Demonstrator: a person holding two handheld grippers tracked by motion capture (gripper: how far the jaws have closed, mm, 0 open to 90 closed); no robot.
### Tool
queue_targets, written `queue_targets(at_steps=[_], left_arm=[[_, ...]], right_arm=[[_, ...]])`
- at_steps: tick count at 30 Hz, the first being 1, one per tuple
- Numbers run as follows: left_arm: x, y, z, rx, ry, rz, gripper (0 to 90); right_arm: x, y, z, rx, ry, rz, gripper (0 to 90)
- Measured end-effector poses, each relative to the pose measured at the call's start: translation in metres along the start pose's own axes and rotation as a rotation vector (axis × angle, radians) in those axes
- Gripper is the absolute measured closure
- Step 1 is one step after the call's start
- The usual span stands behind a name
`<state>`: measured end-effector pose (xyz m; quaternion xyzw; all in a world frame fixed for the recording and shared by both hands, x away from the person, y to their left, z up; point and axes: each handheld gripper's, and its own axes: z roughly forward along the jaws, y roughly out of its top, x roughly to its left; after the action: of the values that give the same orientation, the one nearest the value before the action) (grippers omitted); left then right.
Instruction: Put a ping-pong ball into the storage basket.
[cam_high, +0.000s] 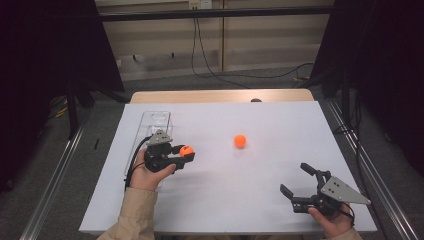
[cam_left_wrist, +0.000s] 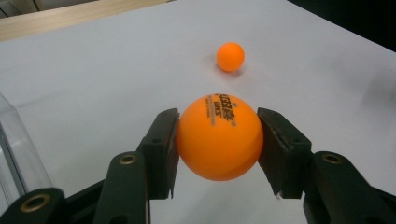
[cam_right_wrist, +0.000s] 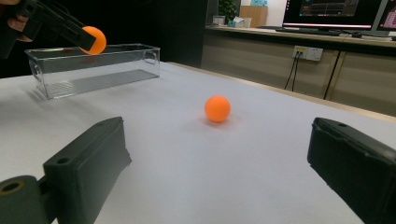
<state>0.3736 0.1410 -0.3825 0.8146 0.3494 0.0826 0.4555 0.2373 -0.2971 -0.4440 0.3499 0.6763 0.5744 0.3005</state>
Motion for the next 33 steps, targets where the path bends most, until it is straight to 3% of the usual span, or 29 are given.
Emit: queue_targets(at_steps=[33], left_arm=[[0.016,-0.002,-0.020,-0.007,0.064,-0.020,50.9]], right_arm=[[0.000,0.000,0.000,-0.001,0.001,-0.002,4.1]])
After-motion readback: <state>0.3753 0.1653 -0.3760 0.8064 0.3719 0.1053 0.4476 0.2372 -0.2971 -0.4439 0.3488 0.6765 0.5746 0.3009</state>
